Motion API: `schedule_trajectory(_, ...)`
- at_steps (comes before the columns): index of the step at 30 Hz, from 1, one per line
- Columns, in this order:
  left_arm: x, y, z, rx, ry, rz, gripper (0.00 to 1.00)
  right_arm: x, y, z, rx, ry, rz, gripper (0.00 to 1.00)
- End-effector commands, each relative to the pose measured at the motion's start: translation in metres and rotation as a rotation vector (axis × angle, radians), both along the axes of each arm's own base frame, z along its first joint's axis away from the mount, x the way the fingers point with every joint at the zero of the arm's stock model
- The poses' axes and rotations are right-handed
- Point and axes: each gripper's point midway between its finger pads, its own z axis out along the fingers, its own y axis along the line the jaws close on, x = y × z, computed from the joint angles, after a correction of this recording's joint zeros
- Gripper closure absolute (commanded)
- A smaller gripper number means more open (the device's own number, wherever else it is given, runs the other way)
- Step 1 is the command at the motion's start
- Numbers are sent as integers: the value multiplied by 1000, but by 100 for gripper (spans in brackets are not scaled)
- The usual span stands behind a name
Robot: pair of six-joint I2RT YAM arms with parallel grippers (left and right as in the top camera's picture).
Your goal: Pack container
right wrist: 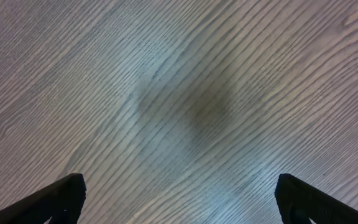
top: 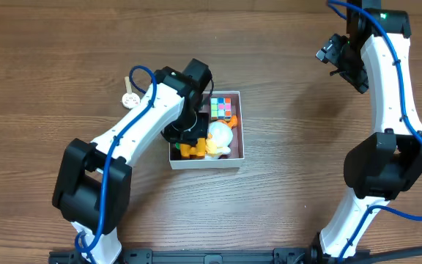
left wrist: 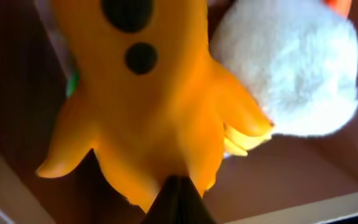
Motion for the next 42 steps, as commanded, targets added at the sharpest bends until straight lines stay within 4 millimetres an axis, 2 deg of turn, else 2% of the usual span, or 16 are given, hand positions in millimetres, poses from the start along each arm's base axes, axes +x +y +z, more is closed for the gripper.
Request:
schedule_trajectory(1,25,14,7,35,-84,33,96,-1,-2,8,-8,-21,-6,0)
schedule_trajectory(6,42,30,7,63,-143,17,94,-1,-2,8,-8,-21,-6,0)
schedule_trajectory(11,59,30,18,48,-206,-4,96,-1,-2,8,-8,-21,-6,0)
schedule_trajectory(13,81,22,50,22,-298,-38,95,-1,-2,8,-8,-21,-6,0)
schedule_trajectory(14,93,22,67,19,-350,-31,88,-1,-2,8,-8,-21,-6,0)
schedule_trajectory(15,111,29,96,37,-433,-12,79,-1,-2,8,-8,-21,-6,0)
schedule_trajectory(19,128,82,126,202,-503,79,79,-1,-2,8,-8,-21,-6,0)
schedule_trajectory(23,122,159,122,321,-422,214,82,-1,-2,8,-8,-21,-6,0)
schedule_trajectory(25,120,201,120,333,-387,313,72,-1,-2,8,-8,-21,-6,0)
schedule_trajectory(27,120,220,119,290,-368,335,66,-1,-2,8,-8,-21,-6,0)
schedule_trajectory(28,119,223,117,242,-357,331,52,-1,-2,8,-8,-21,-6,0)
schedule_trajectory(29,119,223,116,201,-351,315,16,-1,-2,8,-8,-21,-6,0)
schedule_trajectory(30,119,221,116,163,-350,290,0,-1,-2,8,-8,-21,-6,0)
schedule_trajectory(35,134,207,121,65,-404,281,0,-1,-2,8,-8,-21,-6,0)
schedule_trajectory(38,144,220,120,133,-425,450,0,-1,-2,8,-8,-21,-6,0)
schedule_trajectory(42,142,214,83,147,-310,466,0,-1,-2,8,-8,-21,-6,0)
